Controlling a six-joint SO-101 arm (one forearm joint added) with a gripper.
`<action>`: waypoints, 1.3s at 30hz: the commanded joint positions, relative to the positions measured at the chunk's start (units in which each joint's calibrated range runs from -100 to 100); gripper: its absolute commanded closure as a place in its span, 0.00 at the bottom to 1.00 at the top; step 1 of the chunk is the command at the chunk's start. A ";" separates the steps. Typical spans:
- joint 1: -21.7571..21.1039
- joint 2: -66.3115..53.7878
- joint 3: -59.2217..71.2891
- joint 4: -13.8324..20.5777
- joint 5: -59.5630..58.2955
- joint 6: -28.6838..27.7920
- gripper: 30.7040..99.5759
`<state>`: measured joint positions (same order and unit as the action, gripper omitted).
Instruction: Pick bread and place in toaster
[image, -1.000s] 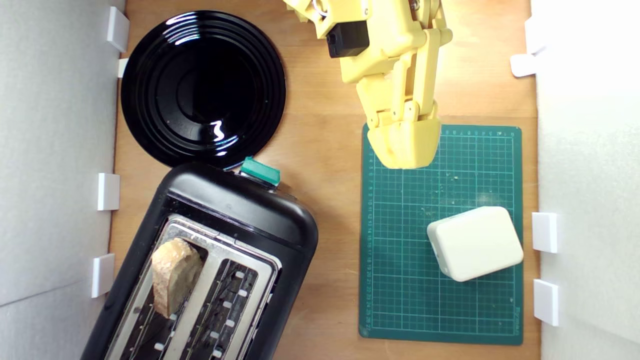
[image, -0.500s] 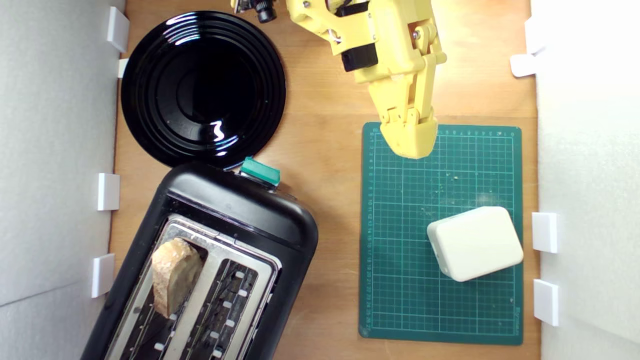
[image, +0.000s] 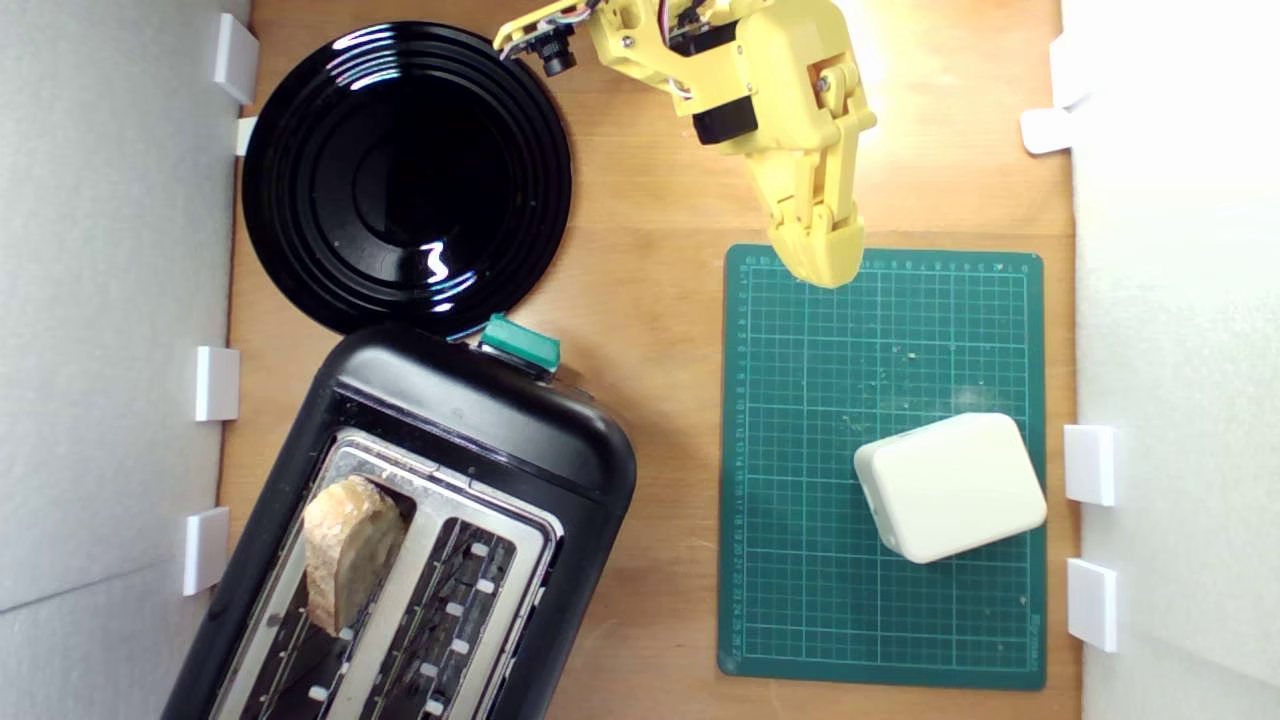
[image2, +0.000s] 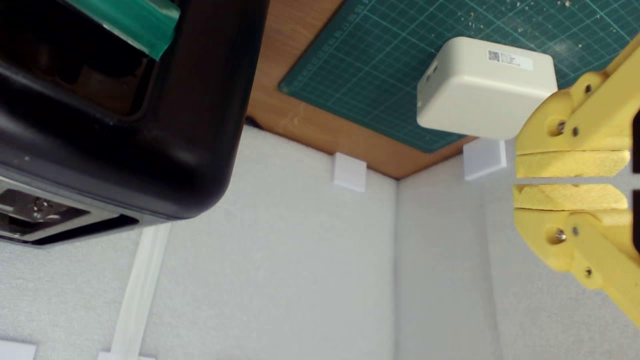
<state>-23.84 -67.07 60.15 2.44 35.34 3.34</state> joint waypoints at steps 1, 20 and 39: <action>-0.41 -5.06 4.36 0.37 -0.44 0.30 0.80; 5.55 -24.11 30.23 0.73 -0.19 1.19 0.80; 10.71 -28.19 37.76 0.00 6.38 0.87 0.80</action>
<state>-13.78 -94.37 97.41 2.53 41.10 4.22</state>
